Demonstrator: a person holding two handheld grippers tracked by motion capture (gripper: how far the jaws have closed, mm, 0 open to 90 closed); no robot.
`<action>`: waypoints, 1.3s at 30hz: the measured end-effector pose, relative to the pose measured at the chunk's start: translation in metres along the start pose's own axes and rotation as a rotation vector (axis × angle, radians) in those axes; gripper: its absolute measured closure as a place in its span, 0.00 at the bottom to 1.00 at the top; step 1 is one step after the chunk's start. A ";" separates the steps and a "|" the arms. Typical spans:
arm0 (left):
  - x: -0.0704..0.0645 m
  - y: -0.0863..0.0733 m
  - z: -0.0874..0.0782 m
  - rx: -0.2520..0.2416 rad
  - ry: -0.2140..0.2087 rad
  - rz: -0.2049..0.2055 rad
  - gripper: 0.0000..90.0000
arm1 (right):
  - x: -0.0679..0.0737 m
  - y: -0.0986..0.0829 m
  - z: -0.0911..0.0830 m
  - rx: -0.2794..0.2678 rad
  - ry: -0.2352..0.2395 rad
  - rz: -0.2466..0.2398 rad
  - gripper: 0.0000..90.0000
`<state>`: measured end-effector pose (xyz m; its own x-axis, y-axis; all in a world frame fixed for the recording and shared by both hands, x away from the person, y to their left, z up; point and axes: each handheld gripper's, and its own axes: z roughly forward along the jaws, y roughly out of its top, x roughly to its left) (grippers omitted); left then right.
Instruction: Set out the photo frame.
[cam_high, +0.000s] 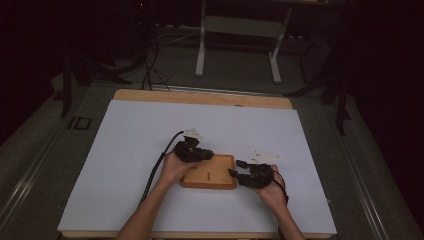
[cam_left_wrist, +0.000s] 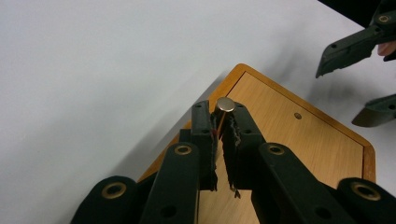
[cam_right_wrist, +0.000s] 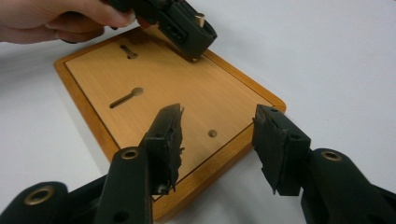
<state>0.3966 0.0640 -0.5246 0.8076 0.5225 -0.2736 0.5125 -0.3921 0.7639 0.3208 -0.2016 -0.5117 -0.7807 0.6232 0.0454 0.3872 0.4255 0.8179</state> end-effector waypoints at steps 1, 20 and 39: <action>0.000 0.000 0.000 0.000 0.000 0.000 0.93 | 0.000 0.000 -0.001 -0.005 0.013 0.002 0.57; 0.011 0.006 0.001 0.036 -0.061 -0.052 0.93 | 0.009 -0.002 -0.006 -0.006 0.088 -0.028 0.55; 0.022 0.009 0.003 0.050 -0.124 -0.122 0.93 | 0.014 -0.008 -0.001 0.033 0.116 -0.096 0.26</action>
<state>0.4202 0.0696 -0.5255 0.7664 0.4728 -0.4349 0.6206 -0.3701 0.6913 0.3063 -0.1970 -0.5170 -0.8654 0.4998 0.0356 0.3230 0.5022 0.8022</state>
